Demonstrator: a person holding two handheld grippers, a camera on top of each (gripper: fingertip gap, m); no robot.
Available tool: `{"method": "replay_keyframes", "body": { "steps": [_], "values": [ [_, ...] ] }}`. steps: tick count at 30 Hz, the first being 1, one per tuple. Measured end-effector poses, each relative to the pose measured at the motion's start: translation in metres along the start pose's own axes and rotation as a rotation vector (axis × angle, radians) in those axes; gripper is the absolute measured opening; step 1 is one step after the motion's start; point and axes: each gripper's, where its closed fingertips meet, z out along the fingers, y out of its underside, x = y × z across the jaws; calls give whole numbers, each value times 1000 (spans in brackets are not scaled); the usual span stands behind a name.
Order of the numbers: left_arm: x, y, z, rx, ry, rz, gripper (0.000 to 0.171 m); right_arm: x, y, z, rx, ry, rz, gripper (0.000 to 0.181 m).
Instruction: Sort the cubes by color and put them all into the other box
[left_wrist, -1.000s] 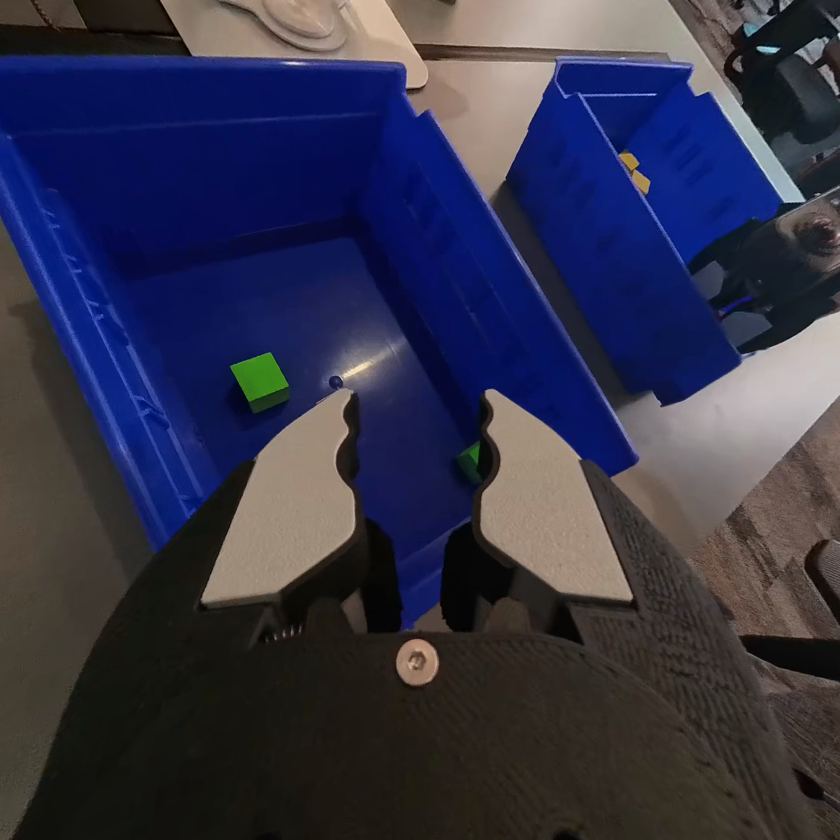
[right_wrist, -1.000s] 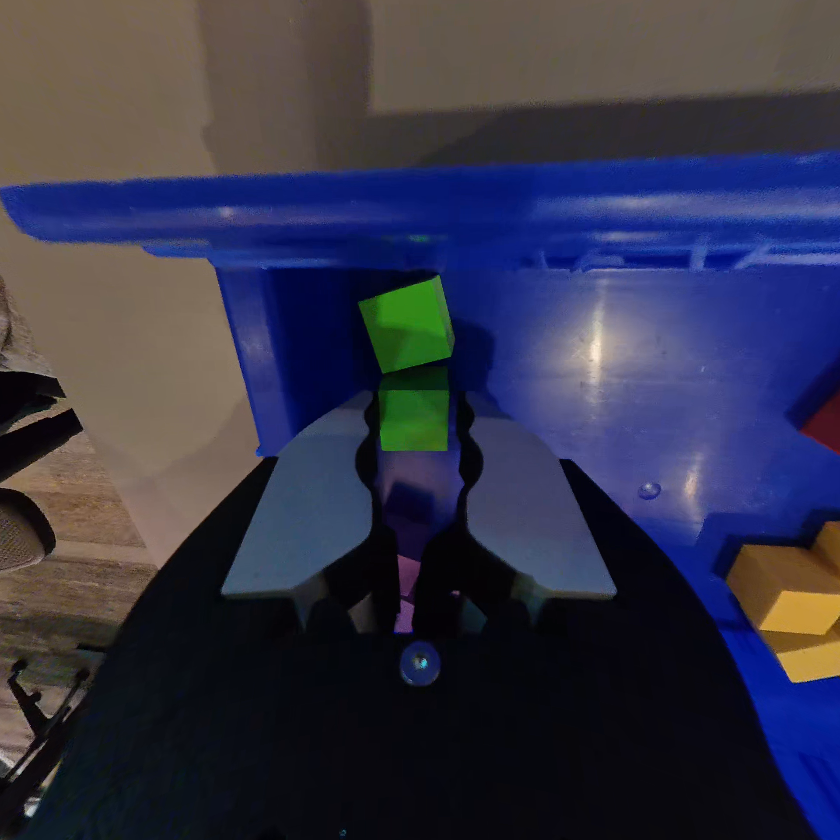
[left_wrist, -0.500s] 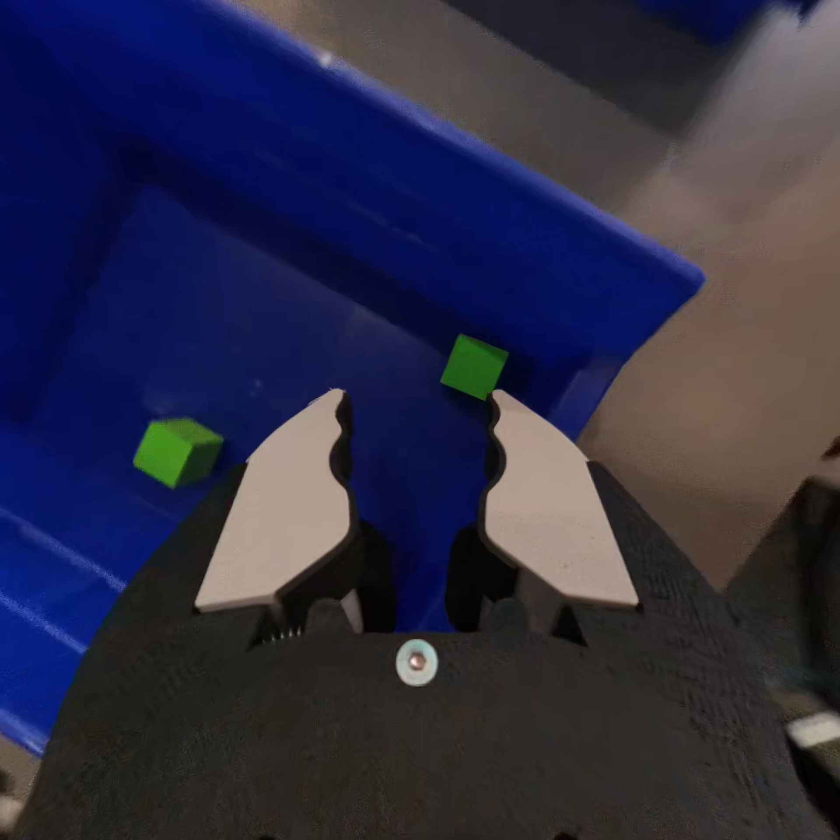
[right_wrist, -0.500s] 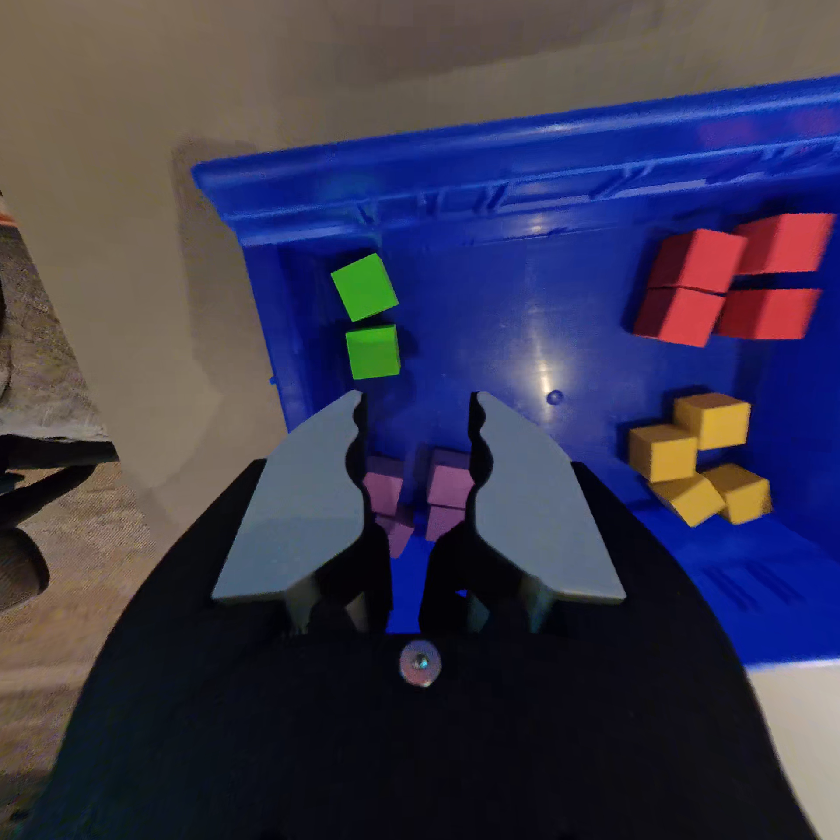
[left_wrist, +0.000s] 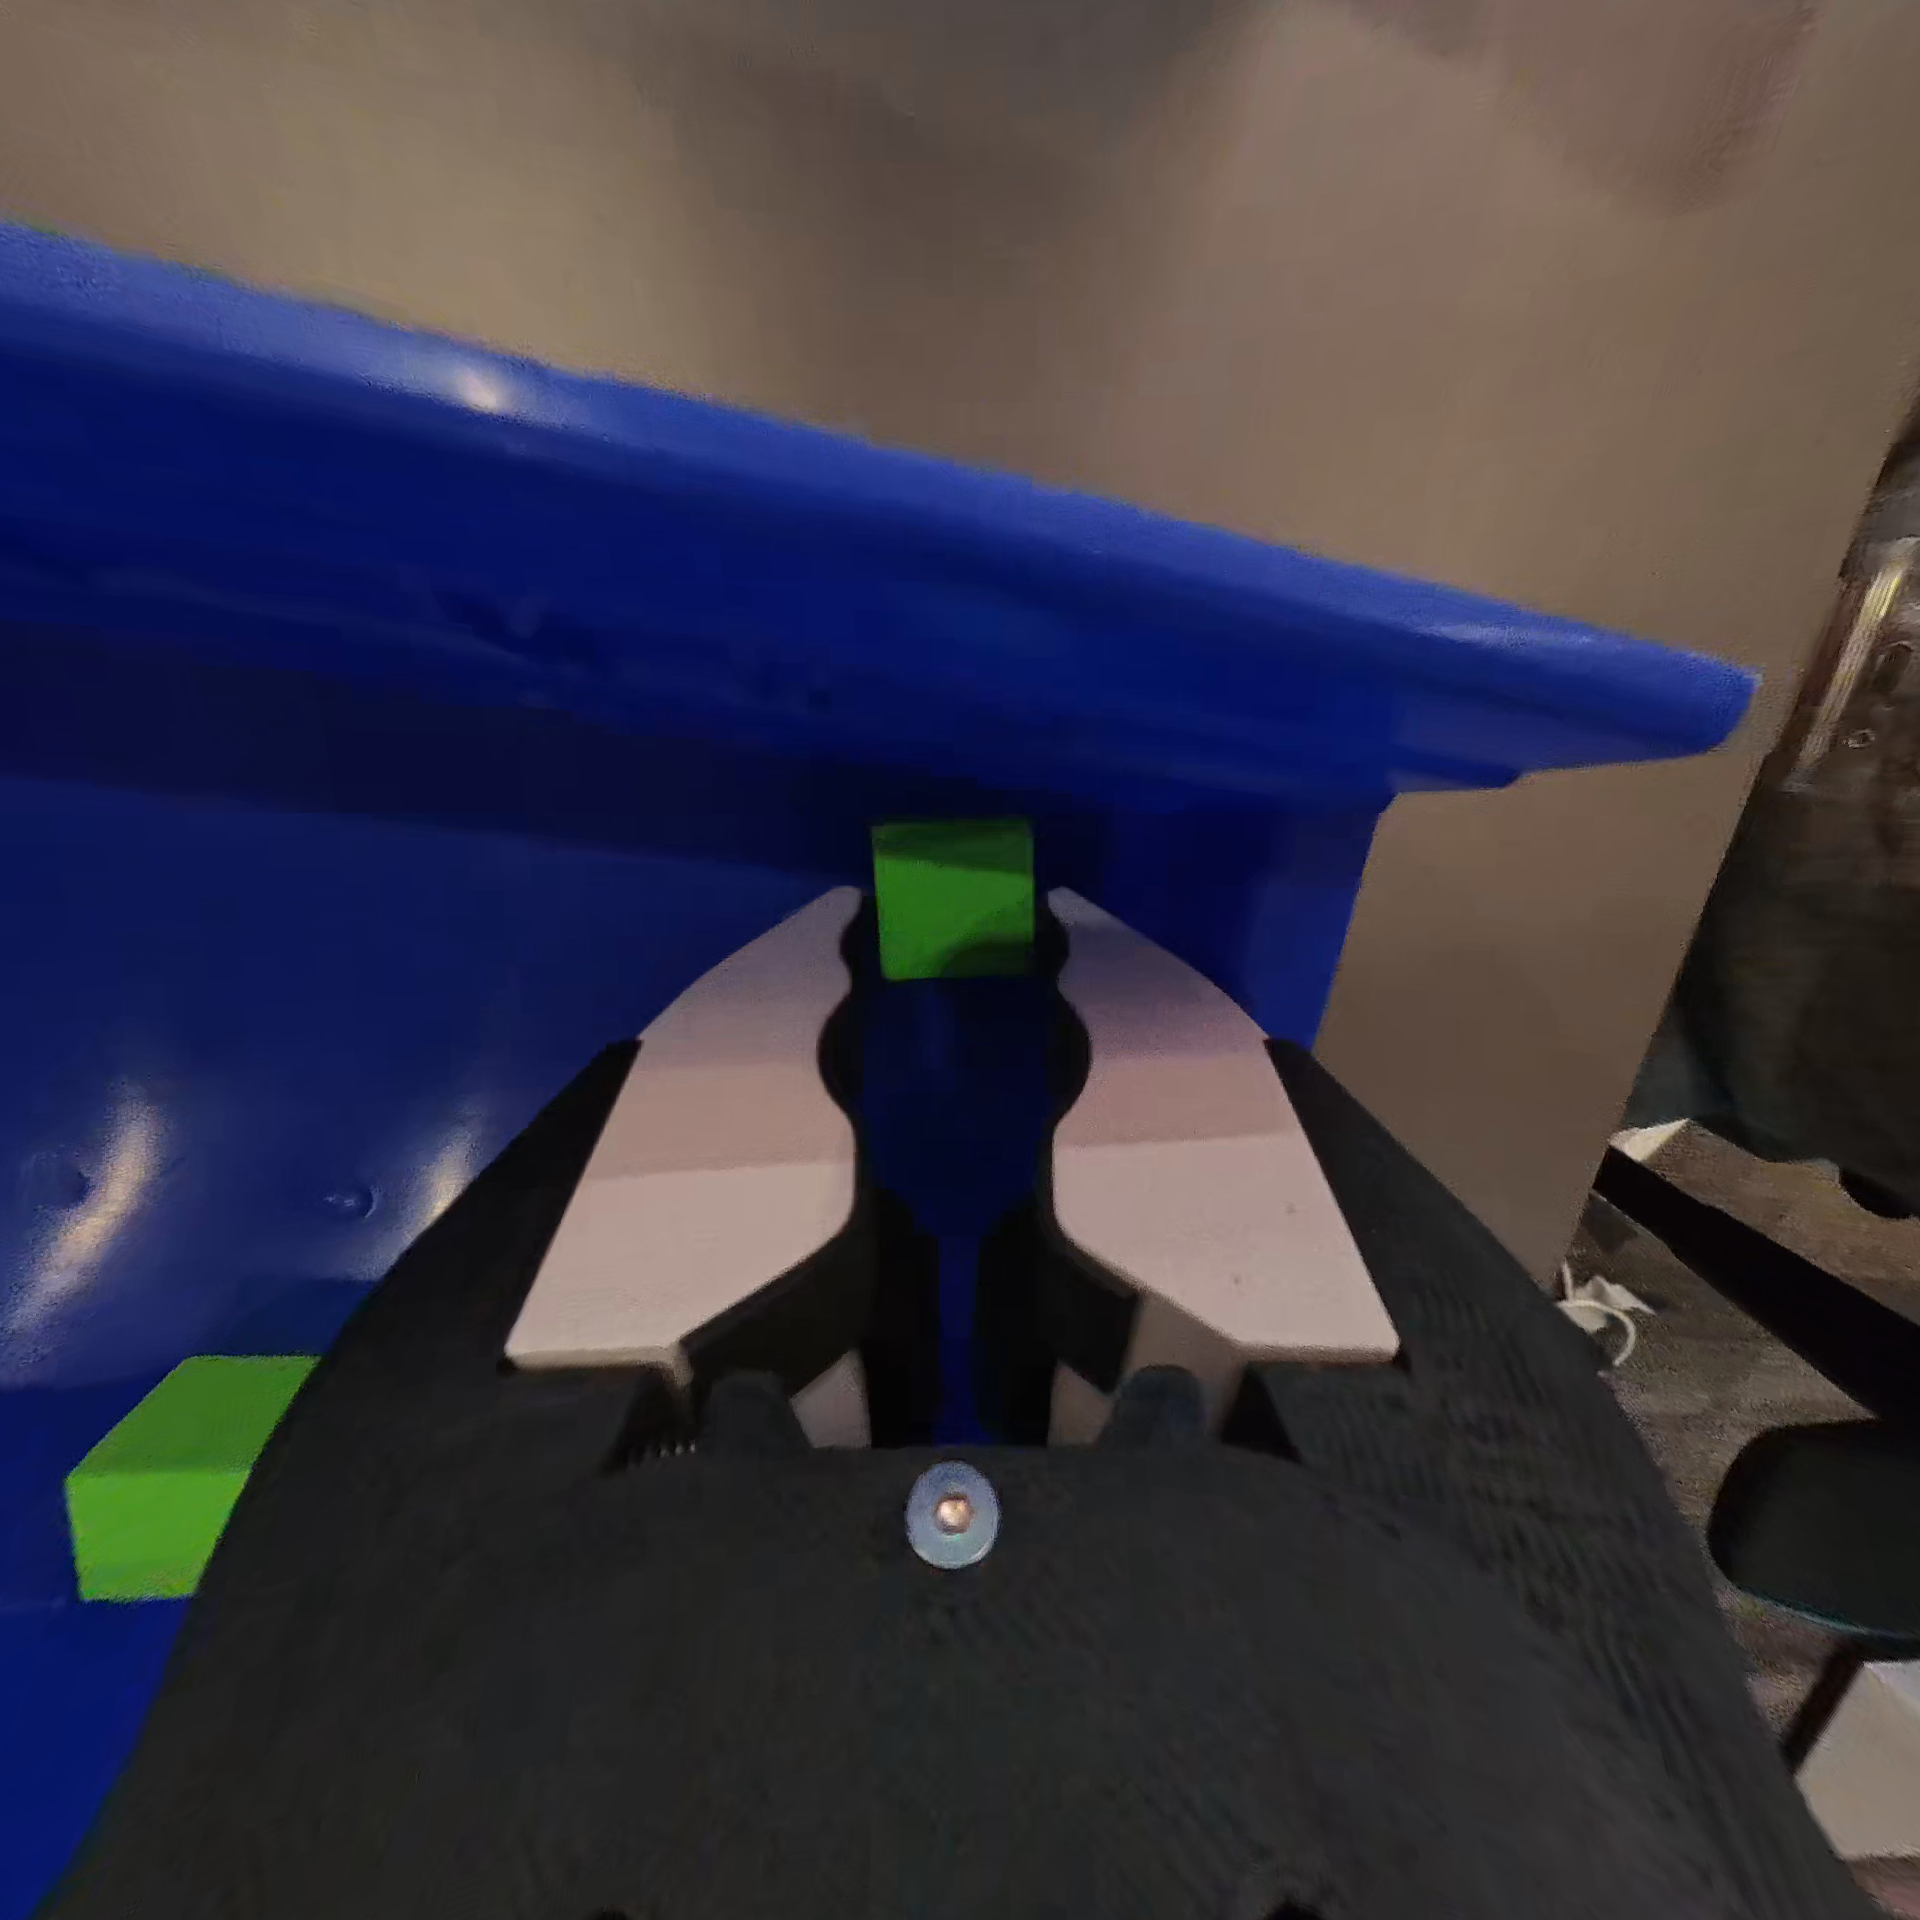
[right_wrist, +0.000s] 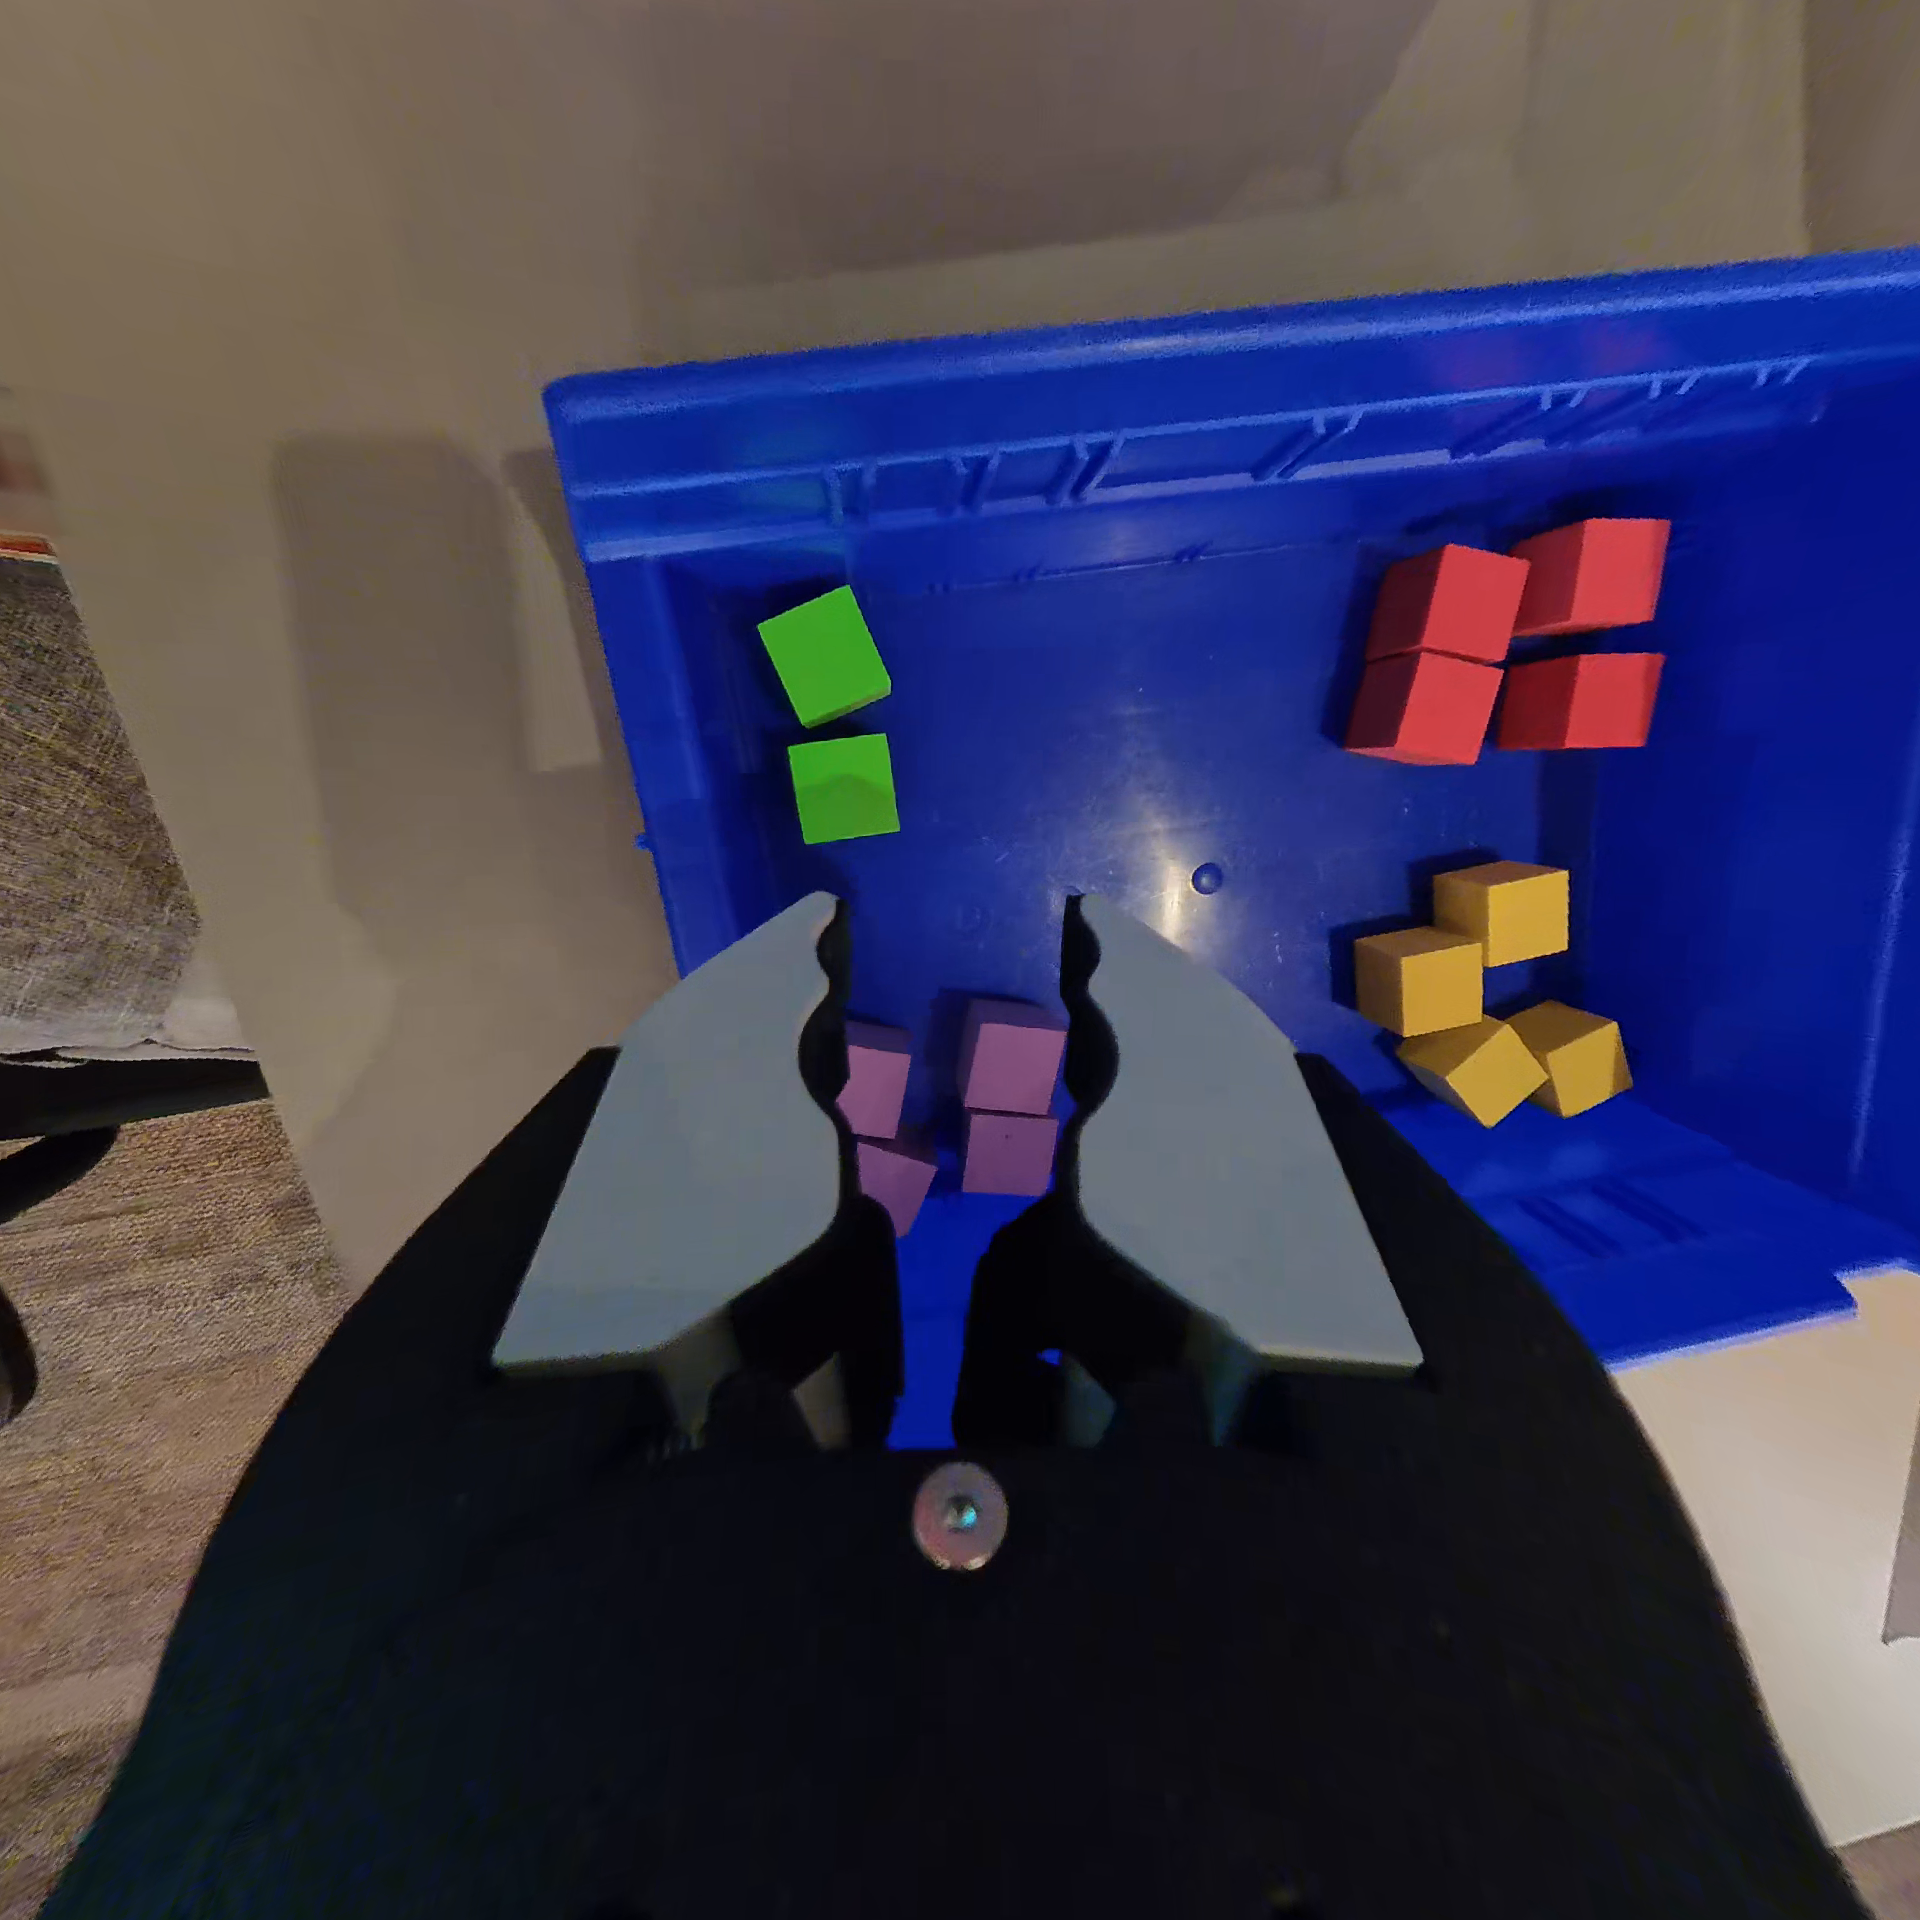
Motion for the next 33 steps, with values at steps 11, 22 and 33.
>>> {"method": "replay_keyframes", "body": {
  "steps": [11, 22, 33],
  "values": [
    [19, -53, -114, 798, 268, -297, 28, -28, -113, -38, 530, 261, -173, 45],
    [99, -90, -197, 1312, 919, -376, 27, -78, -243, -67, 894, 554, -375, 52],
    [106, -95, -199, 1342, 958, -401, 31, -89, -257, -65, 887, 523, -414, 27]
  ]
}}
